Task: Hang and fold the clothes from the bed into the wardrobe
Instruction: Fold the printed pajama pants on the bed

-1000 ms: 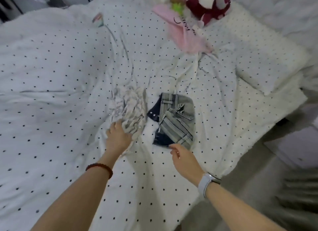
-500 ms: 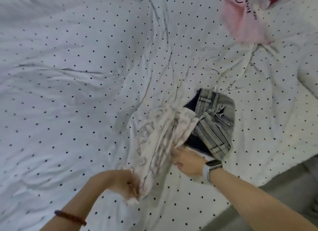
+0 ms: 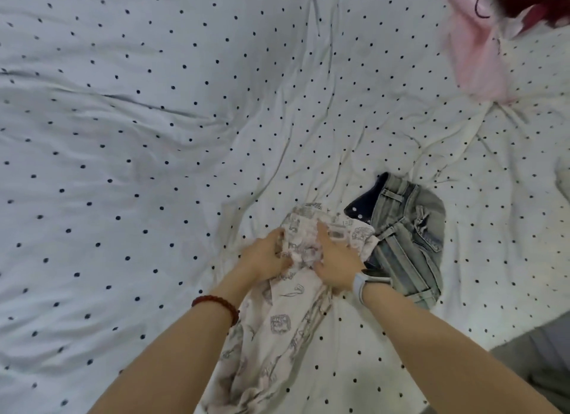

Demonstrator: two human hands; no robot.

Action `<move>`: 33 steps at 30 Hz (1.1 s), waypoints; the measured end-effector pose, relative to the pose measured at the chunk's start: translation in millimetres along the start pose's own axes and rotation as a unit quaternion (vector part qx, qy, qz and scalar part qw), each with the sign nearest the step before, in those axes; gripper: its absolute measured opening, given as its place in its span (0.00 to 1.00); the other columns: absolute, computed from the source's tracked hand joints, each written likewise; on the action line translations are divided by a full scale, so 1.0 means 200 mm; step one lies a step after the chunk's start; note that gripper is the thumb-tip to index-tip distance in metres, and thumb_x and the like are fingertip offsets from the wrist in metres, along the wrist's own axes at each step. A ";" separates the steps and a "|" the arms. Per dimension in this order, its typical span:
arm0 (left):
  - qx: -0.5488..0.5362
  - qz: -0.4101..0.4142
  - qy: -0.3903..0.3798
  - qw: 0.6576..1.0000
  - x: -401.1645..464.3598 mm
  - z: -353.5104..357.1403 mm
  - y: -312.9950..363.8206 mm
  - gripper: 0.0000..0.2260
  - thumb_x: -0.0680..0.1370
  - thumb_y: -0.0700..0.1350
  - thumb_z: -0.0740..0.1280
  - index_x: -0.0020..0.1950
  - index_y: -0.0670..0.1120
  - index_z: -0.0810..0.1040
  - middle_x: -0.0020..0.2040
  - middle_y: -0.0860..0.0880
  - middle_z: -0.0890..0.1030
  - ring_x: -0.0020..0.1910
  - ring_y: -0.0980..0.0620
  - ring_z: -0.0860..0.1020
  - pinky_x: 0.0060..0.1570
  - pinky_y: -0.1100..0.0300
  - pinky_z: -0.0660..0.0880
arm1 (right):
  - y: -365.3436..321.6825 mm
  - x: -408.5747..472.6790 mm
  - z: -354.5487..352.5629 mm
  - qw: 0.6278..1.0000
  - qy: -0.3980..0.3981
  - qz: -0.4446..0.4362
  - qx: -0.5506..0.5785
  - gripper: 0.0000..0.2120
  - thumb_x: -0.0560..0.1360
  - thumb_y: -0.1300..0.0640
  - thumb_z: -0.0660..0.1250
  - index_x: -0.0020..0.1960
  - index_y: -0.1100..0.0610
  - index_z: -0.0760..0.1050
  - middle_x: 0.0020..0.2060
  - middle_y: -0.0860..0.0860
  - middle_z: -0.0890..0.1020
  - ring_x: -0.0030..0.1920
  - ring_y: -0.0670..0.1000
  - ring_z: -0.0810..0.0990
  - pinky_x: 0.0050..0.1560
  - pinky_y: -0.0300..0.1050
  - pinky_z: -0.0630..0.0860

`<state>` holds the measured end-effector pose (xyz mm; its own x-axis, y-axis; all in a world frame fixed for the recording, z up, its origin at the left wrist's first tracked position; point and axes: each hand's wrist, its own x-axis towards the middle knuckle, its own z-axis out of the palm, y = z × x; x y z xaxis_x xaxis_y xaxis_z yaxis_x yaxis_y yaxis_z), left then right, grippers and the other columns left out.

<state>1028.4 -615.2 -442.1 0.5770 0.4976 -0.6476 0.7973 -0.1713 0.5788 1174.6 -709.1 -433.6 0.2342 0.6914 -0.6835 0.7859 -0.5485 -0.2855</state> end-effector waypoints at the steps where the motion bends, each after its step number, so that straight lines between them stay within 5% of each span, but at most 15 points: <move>1: 0.015 0.006 -0.018 1.000 -0.04 0.01 0.00 0.27 0.76 0.48 0.66 0.73 0.51 0.62 0.63 0.46 0.76 0.61 0.47 0.74 0.54 0.60 0.68 | 0.00 -0.03 0.01 0.997 -0.024 0.009 0.066 0.39 0.78 0.55 0.58 0.75 0.52 0.33 0.36 0.52 0.76 0.38 0.54 0.76 0.41 0.48 0.72; 4: 0.082 0.073 -0.039 0.993 -0.23 0.06 -0.02 0.20 0.75 0.46 0.64 0.68 0.51 0.70 0.53 0.46 0.80 0.54 0.47 0.76 0.45 0.61 0.68 | 0.02 -0.17 0.06 0.986 -0.044 0.025 0.159 0.32 0.79 0.57 0.57 0.76 0.52 0.42 0.32 0.48 0.71 0.30 0.51 0.70 0.30 0.44 0.64; 7: 0.138 0.129 -0.049 0.981 -0.49 0.12 -0.06 0.18 0.76 0.47 0.63 0.66 0.52 0.71 0.48 0.49 0.79 0.53 0.49 0.74 0.45 0.61 0.65 | 0.02 -0.39 0.17 0.996 -0.041 -0.009 0.076 0.19 0.77 0.56 0.57 0.67 0.53 0.63 0.46 0.55 0.78 0.44 0.56 0.77 0.37 0.44 0.68; 12: 0.082 0.119 -0.084 0.986 -0.72 0.25 -0.11 0.15 0.77 0.59 0.61 0.48 0.48 0.79 0.44 0.54 0.71 0.43 0.53 0.73 0.40 0.62 0.66 | 0.08 -0.71 0.42 0.991 -0.023 -0.031 0.126 0.09 0.75 0.60 0.60 0.53 0.51 0.69 0.49 0.51 0.74 0.49 0.52 0.72 0.49 0.43 0.71; 15: 0.034 0.121 -0.020 0.992 -0.76 0.29 -0.07 0.21 0.74 0.57 0.67 0.64 0.49 0.70 0.64 0.56 0.63 0.60 0.54 0.69 0.55 0.61 0.68 | 0.08 -0.83 0.39 0.974 0.071 -0.068 0.206 0.10 0.74 0.64 0.62 0.53 0.54 0.72 0.49 0.47 0.71 0.51 0.46 0.69 0.49 0.35 0.66; 17: -0.004 0.128 -0.021 0.992 -0.76 0.28 -0.01 0.35 0.71 0.54 0.71 0.73 0.52 0.59 0.66 0.58 0.62 0.64 0.55 0.61 0.63 0.57 0.64 | 0.05 -0.86 0.33 0.965 0.120 -0.106 0.205 0.10 0.73 0.63 0.62 0.53 0.56 0.73 0.50 0.45 0.69 0.51 0.43 0.67 0.50 0.36 0.65; 18: -0.006 0.139 -0.018 0.990 -0.78 0.27 0.05 0.33 0.70 0.53 0.72 0.72 0.55 0.62 0.63 0.57 0.68 0.60 0.56 0.63 0.62 0.56 0.65 | 0.05 -0.88 0.29 0.962 0.149 -0.117 0.194 0.09 0.73 0.63 0.63 0.52 0.56 0.74 0.52 0.45 0.67 0.52 0.43 0.66 0.51 0.36 0.66; 20: -0.012 0.188 0.016 0.982 -0.84 0.24 0.16 0.15 0.70 0.51 0.70 0.55 0.60 0.76 0.47 0.59 0.78 0.46 0.63 0.71 0.51 0.57 0.70 | 0.06 -0.93 0.19 0.953 0.219 -0.130 0.167 0.09 0.72 0.64 0.66 0.51 0.55 0.76 0.59 0.48 0.66 0.60 0.45 0.65 0.58 0.37 0.65; 22: -0.039 0.205 0.038 0.977 -0.92 0.20 0.25 0.07 0.72 0.47 0.67 0.40 0.60 0.75 0.33 0.61 0.77 0.35 0.65 0.72 0.42 0.65 0.68 | 0.09 -0.97 0.08 0.945 0.248 -0.155 0.144 0.09 0.71 0.64 0.68 0.50 0.55 0.77 0.66 0.50 0.63 0.68 0.47 0.58 0.65 0.40 0.59; 25: -0.106 0.196 0.053 0.973 -1.11 0.14 0.38 0.06 0.75 0.44 0.64 0.46 0.44 0.79 0.39 0.53 0.80 0.36 0.60 0.74 0.41 0.63 0.70 | 0.11 -1.10 -0.09 0.943 0.172 -0.195 0.209 0.15 0.71 0.64 0.67 0.54 0.49 0.72 0.65 0.46 0.65 0.67 0.43 0.62 0.64 0.39 0.60; 28: -0.154 0.194 0.098 0.964 -1.34 0.09 0.50 0.06 0.77 0.39 0.62 0.44 0.41 0.78 0.37 0.52 0.79 0.35 0.56 0.73 0.38 0.63 0.69 | 0.07 -1.26 -0.24 0.897 0.066 -0.209 0.384 0.27 0.72 0.64 0.70 0.59 0.40 0.62 0.56 0.44 0.73 0.57 0.46 0.74 0.56 0.39 0.71; 31: -0.230 0.184 0.175 0.939 -1.61 0.06 0.62 0.10 0.76 0.47 0.62 0.48 0.41 0.77 0.39 0.39 0.79 0.37 0.49 0.74 0.40 0.57 0.70 | 0.00 -1.43 -0.35 0.862 0.053 -0.242 0.442 0.21 0.73 0.63 0.69 0.59 0.45 0.68 0.53 0.46 0.78 0.55 0.47 0.77 0.53 0.37 0.75; 33: -0.273 0.196 0.243 0.910 -1.79 0.05 0.70 0.08 0.78 0.45 0.62 0.42 0.43 0.76 0.34 0.47 0.80 0.35 0.52 0.76 0.38 0.63 0.71 | -0.08 -1.57 -0.42 0.852 0.069 -0.288 0.432 0.14 0.74 0.63 0.68 0.55 0.49 0.73 0.50 0.46 0.79 0.51 0.45 0.78 0.49 0.35 0.75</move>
<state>935.0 -826.3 -134.2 0.5460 0.8293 -0.1193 0.2640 -0.0351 0.9639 1136.4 -878.2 -157.9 0.0646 0.9789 -0.1937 0.0924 -0.1992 -0.9756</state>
